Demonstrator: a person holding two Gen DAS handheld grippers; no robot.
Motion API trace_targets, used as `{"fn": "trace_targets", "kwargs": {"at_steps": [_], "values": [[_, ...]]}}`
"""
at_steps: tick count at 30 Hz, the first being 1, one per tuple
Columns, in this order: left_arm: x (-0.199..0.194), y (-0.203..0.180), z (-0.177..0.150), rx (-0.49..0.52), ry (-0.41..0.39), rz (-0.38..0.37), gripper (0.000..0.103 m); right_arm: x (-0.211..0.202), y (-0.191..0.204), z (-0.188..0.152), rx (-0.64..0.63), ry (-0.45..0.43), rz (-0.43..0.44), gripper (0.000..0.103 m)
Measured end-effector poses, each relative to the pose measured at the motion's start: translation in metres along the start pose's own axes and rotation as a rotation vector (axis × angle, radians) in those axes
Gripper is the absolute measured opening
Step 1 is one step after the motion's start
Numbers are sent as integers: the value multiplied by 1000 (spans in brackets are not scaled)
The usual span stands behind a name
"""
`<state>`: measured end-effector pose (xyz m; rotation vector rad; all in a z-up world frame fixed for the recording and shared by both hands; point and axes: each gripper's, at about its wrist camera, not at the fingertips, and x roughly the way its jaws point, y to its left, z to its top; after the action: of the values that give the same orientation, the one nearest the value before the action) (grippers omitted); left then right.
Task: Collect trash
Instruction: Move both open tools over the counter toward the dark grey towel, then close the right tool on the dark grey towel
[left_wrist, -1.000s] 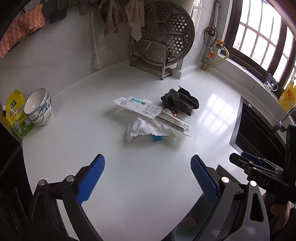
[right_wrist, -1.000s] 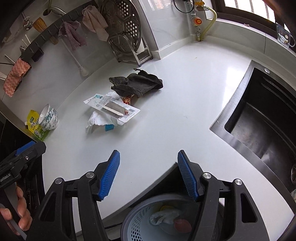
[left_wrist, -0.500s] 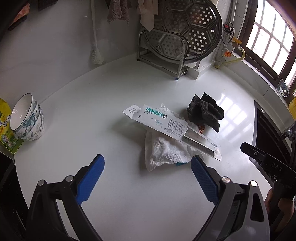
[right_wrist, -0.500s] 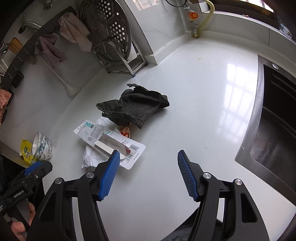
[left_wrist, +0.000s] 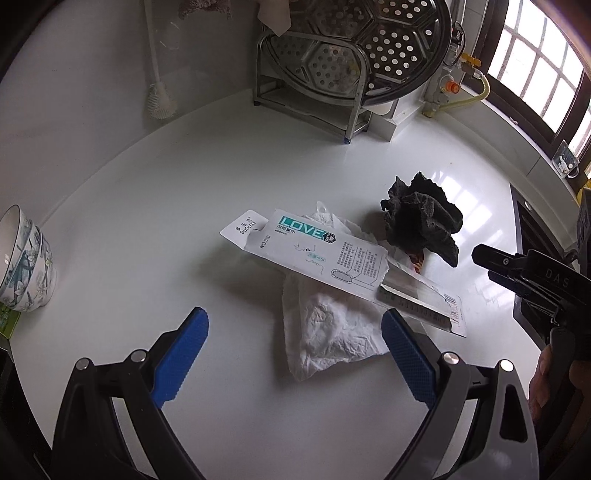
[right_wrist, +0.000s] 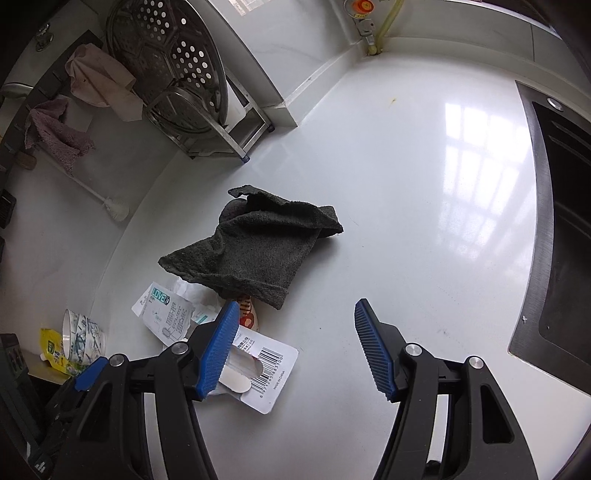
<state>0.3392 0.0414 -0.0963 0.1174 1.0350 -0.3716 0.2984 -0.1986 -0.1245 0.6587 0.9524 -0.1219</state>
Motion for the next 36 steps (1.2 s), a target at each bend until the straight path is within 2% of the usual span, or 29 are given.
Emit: {"fn": "trace_targets", "kwargs": {"at_steps": [3, 19, 22, 23, 24, 31, 32, 36], "values": [[4, 3, 0, 3, 4, -1, 93, 10, -3, 8, 59, 16, 39, 62], [14, 16, 2, -21, 21, -1, 93, 52, -9, 32, 174, 87, 79, 62], [15, 15, 4, -20, 18, 0, 93, 55, -6, 33, 165, 87, 80, 62], [15, 15, 4, -21, 18, 0, 93, 56, -5, 34, 158, 84, 81, 57], [16, 14, 5, -23, 17, -2, 93, 57, -3, 34, 152, 86, 87, 49], [22, 11, 11, -35, 12, -4, 93, 51, 4, 35, 111, 67, 97, 28], [23, 10, 12, -36, 14, -5, 93, 49, 5, 35, 105, 61, 99, 22], [29, 8, 16, -39, 20, -10, 93, 41, 4, 35, 94, 32, 102, 15]]}}
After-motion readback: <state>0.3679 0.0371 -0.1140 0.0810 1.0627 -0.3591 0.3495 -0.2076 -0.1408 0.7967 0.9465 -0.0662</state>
